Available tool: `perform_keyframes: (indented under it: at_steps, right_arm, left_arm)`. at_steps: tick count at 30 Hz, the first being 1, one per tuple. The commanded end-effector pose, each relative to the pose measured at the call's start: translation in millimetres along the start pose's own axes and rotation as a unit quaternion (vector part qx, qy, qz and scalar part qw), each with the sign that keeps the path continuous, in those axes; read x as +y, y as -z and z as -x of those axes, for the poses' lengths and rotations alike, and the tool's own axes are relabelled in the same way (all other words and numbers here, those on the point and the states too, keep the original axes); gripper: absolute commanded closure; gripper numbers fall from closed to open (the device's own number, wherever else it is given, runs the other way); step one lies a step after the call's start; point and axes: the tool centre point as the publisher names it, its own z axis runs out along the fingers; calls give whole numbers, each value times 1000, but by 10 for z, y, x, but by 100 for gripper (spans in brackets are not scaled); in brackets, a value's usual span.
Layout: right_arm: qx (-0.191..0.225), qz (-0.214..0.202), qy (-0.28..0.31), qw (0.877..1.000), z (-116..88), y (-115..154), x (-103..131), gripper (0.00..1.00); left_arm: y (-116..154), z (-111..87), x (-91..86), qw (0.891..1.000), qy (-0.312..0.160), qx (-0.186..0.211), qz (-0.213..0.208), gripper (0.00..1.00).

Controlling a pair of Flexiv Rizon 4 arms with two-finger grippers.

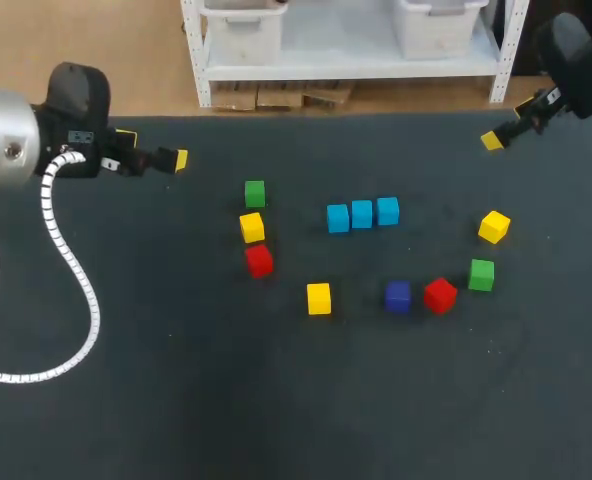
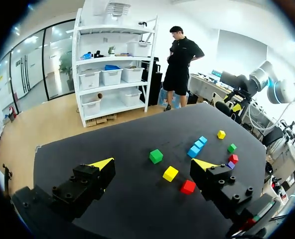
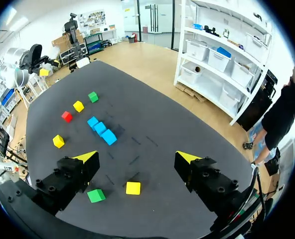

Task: Place the blue cubes, place green cubes on the blue cubes, place the yellow cubes on the green cubes, then place the red cubes on the yellow cubes, and place purple cube on the red cubes.

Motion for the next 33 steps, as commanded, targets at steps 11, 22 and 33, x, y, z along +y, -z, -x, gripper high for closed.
perform_keyframes:
  at_steps: [11,22,33]
  right_arm:
    - [92,-19,36,995,-101,-13,225,0]
    - [158,-38,24,986,-463,-131,222,0]
    - [212,8,32,977,-741,-356,254,0]
  left_arm:
    - [6,-13,17,1000,-1,-3,-4,0]
    - [6,-13,17,1000,-1,-3,-4,0]
    - [6,-13,17,1000,-1,-3,-4,0]
